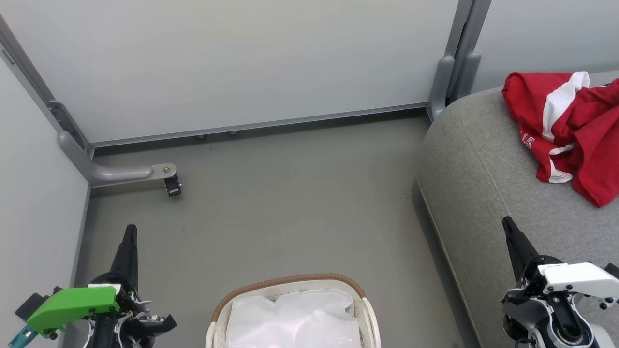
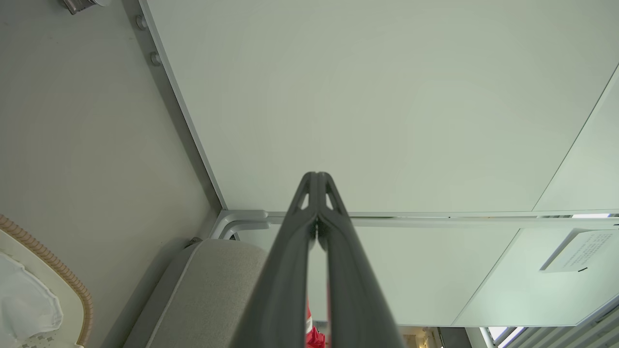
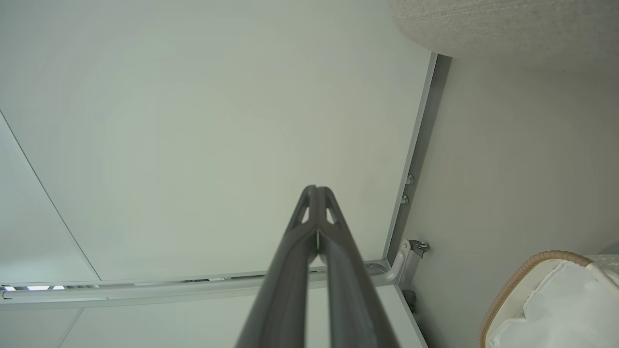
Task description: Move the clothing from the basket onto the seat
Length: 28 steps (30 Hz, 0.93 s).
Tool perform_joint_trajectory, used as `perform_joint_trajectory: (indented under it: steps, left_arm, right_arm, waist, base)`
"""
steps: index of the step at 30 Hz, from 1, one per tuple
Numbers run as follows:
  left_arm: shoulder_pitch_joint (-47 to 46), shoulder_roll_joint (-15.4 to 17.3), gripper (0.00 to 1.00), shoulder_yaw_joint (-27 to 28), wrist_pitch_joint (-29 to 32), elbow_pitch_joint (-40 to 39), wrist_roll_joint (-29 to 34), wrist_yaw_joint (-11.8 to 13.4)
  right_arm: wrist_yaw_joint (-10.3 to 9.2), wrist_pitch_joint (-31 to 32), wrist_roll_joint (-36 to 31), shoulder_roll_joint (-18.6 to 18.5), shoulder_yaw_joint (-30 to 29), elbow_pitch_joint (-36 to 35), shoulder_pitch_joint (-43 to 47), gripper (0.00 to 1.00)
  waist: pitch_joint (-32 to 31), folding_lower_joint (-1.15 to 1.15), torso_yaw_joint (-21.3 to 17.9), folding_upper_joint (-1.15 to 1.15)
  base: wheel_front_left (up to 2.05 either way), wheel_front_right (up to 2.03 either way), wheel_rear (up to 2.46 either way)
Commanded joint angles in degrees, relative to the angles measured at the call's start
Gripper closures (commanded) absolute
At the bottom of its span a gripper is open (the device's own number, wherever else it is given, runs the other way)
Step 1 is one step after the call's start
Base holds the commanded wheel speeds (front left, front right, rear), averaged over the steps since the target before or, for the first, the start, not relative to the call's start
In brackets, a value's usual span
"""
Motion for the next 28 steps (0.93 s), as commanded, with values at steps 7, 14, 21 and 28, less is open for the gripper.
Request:
perform_joint_trajectory:
  steps: [7, 14, 21, 28]
  left_arm:
    - [-0.6, 0.4, 1.0, 0.1, 0.2, -0.1, -0.2, 0.0]
    - [-0.6, 0.4, 1.0, 0.1, 0.2, -0.1, -0.2, 0.0]
    - [-0.6, 0.4, 1.0, 0.1, 0.2, -0.1, -0.2, 0.0]
    - [-0.6, 0.4, 1.0, 0.1, 0.2, -0.1, -0.2, 0.0]
  right_arm:
    - [-0.03, 0.2, 0.2, -0.3, -0.1, -0.2, 0.7, 1.0]
    - [-0.03, 0.2, 0.2, -0.3, -0.1, -0.2, 0.7, 1.0]
    - [-0.02, 0.2, 0.2, -0.3, -0.1, -0.2, 0.7, 1.0]
    - [-0.02, 0.2, 0.2, -0.3, -0.1, -0.2, 0.7, 1.0]
  waist:
    - [0.0, 0.0, 0.0, 0.0]
    - [0.0, 0.0, 0.0, 0.0]
    - [0.0, 0.0, 0.0, 0.0]
    - [0.0, 0.0, 0.0, 0.0]
  base:
    - [0.0, 0.0, 0.0]
    - [0.0, 0.0, 0.0]
    - [0.0, 0.0, 0.0]
    - [0.0, 0.0, 0.0]
